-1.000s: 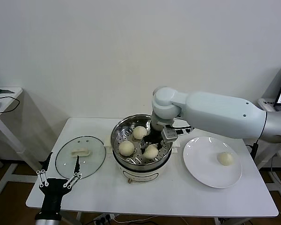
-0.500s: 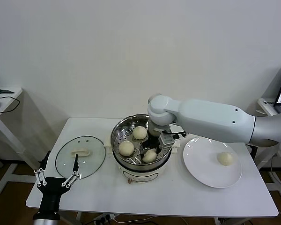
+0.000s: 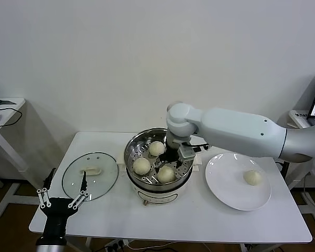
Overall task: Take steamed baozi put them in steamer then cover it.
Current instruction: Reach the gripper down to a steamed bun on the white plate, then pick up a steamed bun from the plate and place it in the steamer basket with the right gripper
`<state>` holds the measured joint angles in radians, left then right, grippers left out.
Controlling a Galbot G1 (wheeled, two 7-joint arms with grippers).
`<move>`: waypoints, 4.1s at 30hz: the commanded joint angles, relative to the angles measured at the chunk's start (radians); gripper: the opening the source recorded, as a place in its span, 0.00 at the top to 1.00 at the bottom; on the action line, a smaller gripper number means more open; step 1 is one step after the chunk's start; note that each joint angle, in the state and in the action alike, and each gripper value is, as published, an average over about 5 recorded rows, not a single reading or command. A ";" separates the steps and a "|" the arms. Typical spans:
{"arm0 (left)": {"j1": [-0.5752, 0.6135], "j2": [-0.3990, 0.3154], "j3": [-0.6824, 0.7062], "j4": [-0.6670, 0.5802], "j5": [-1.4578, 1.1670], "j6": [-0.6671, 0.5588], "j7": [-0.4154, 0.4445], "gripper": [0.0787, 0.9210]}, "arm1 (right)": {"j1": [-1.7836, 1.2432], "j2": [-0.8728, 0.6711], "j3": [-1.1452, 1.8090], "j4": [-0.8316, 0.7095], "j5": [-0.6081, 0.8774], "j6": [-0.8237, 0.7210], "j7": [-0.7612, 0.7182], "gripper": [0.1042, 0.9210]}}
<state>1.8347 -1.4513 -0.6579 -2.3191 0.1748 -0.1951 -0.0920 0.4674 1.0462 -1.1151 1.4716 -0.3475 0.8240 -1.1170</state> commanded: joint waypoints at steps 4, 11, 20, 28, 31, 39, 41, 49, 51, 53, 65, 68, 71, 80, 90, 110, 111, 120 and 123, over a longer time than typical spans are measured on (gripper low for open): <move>-0.006 0.003 0.003 0.001 -0.001 0.003 -0.001 0.12 | 0.032 -0.231 0.183 -0.095 0.236 -0.363 -0.020 0.12; -0.015 0.003 0.015 0.011 0.003 0.004 0.000 0.12 | 0.041 -0.411 0.131 -0.259 0.483 -0.823 -0.130 0.12; -0.027 -0.003 0.034 0.021 0.008 0.008 0.001 0.12 | -0.214 -0.514 0.163 -0.450 0.426 -0.879 -0.159 0.12; -0.036 -0.003 0.035 0.033 0.006 0.018 0.003 0.12 | -0.394 -0.510 0.241 -0.510 0.314 -0.856 -0.111 0.12; -0.034 -0.003 0.033 0.034 0.005 0.016 0.003 0.12 | -0.424 -0.487 0.261 -0.531 0.301 -0.851 -0.095 0.12; -0.028 -0.002 0.018 0.021 0.000 0.020 0.002 0.12 | -0.446 -0.403 0.279 -0.599 0.285 -0.845 -0.074 0.12; -0.028 -0.002 0.017 0.022 -0.001 0.020 0.002 0.12 | -0.448 -0.386 0.283 -0.615 0.285 -0.843 -0.065 0.12; -0.030 -0.004 0.011 0.017 -0.005 0.026 0.001 0.12 | -0.466 -0.326 0.312 -0.671 0.274 -0.827 -0.028 0.12; -0.030 -0.004 0.008 0.015 -0.008 0.028 0.000 0.12 | -0.468 -0.317 0.314 -0.676 0.272 -0.825 -0.024 0.12; -0.030 -0.005 0.005 0.014 -0.011 0.029 0.000 0.12 | -0.468 -0.309 0.315 -0.682 0.269 -0.824 -0.020 0.12; -0.028 -0.009 0.007 0.011 -0.016 0.027 -0.002 0.12 | -0.431 -0.301 0.281 -0.666 0.263 -0.821 -0.022 0.27; -0.028 -0.008 0.009 0.012 -0.015 0.027 -0.002 0.12 | -0.397 -0.312 0.268 -0.638 0.267 -0.822 -0.044 0.30; -0.028 -0.006 0.010 0.012 -0.015 0.027 -0.002 0.12 | -0.322 -0.329 0.252 -0.590 0.268 -0.819 -0.112 0.32; -0.033 0.004 0.023 0.010 -0.013 0.032 -0.002 0.12 | 0.109 -0.275 -0.004 -0.419 0.545 -0.841 -0.312 0.33; -0.040 0.015 0.032 0.007 -0.013 0.031 -0.002 0.12 | 0.337 -0.045 -0.208 -0.317 0.829 -0.948 -0.254 0.33; -0.056 0.021 0.046 0.015 -0.012 0.037 -0.002 0.12 | 0.229 0.110 -0.333 -0.253 0.783 -1.040 -0.058 0.34; -0.056 0.021 0.046 0.015 -0.012 0.037 -0.002 0.12 | 0.219 0.109 -0.334 -0.255 0.772 -1.040 -0.055 0.34; -0.054 0.019 0.038 0.015 -0.013 0.036 -0.003 0.12 | 0.151 0.114 -0.327 -0.267 0.733 -1.046 -0.031 0.34; -0.054 0.019 0.035 0.015 -0.013 0.035 -0.004 0.12 | 0.137 0.118 -0.322 -0.276 0.728 -1.045 -0.024 0.34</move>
<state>1.7802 -1.4318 -0.6209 -2.3045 0.1622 -0.1590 -0.0950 0.6394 1.1458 -1.4204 1.1925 0.4061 -0.2119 -1.1621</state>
